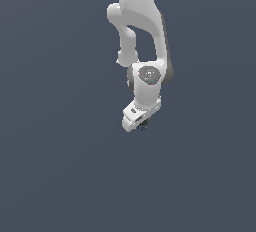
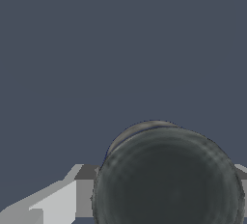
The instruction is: Pick up the object and move it to a goal position.
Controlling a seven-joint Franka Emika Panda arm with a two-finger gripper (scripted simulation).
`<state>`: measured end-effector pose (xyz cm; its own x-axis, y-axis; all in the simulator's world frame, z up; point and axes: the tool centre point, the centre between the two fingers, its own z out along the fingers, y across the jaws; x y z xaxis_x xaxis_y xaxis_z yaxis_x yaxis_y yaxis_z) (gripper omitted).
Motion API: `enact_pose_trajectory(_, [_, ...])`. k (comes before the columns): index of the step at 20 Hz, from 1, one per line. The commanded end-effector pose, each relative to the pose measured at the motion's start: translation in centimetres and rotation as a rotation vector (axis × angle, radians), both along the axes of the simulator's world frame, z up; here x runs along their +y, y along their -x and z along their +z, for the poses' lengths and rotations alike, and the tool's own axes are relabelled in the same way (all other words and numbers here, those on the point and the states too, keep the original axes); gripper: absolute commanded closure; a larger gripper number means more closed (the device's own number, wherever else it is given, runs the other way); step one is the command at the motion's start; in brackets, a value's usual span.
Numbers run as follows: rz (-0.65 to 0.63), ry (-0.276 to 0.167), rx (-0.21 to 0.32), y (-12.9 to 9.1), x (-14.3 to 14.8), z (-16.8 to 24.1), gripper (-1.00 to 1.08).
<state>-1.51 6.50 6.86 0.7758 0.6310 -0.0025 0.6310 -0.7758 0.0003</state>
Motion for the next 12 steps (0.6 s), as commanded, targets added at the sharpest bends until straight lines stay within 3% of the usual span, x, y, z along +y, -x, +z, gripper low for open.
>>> enact_pose_trajectory(1, [0.001, 0.000, -0.002, 1.0, 1.2, 1.9, 1.08])
enact_pose_trajectory(12, [0.002, 0.002, -0.002, 6.2, 7.3, 11.4, 1.08])
